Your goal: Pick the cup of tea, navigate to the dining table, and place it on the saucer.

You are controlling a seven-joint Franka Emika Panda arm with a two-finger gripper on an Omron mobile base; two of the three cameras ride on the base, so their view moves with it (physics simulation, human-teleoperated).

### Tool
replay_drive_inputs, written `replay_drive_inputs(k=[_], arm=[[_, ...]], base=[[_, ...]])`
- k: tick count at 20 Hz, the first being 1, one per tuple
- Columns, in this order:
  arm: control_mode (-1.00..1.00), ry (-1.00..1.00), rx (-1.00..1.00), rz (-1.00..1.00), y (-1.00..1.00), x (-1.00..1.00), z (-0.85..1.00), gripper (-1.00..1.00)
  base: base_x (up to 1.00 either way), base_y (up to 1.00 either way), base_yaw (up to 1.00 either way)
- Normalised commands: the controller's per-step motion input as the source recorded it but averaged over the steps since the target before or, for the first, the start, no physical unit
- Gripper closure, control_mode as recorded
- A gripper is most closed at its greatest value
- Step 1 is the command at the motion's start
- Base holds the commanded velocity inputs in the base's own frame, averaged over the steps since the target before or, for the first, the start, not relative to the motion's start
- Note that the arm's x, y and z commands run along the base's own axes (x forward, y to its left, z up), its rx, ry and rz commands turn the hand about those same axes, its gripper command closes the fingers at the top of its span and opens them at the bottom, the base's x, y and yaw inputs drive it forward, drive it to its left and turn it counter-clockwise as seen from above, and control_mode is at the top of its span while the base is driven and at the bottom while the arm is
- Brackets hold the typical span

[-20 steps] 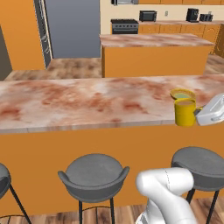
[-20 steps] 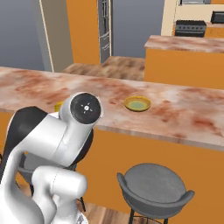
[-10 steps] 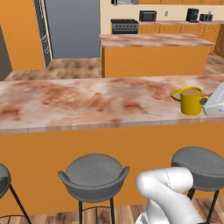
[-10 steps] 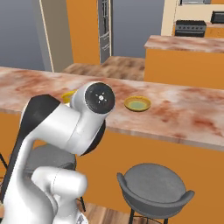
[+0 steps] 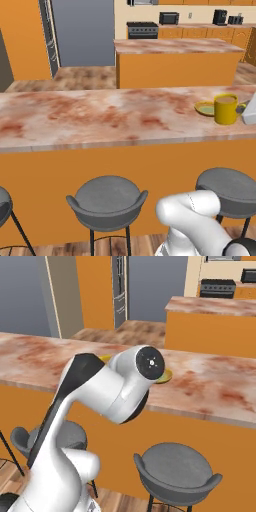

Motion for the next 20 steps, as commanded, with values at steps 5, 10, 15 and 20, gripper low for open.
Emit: replay_drive_inputs(k=[5, 10, 15, 20], arm=[[-1.00, 0.00, 0.06, 0.00, -0.35, 0.39, 0.00, 1.00], [-1.00, 0.00, 0.19, 0.00, -0.38, 0.43, 0.00, 1.00], [-1.00, 0.00, 0.20, 0.00, -0.37, 0.45, -0.04, 1.00], [-1.00, 0.00, 0.11, 0.00, -0.18, 0.62, -0.10, 1.00]], base=[[0.00, 0.00, 0.00], [0.00, 0.00, 0.00], [0.00, 0.00, 0.00], [0.00, 0.00, 0.00]])
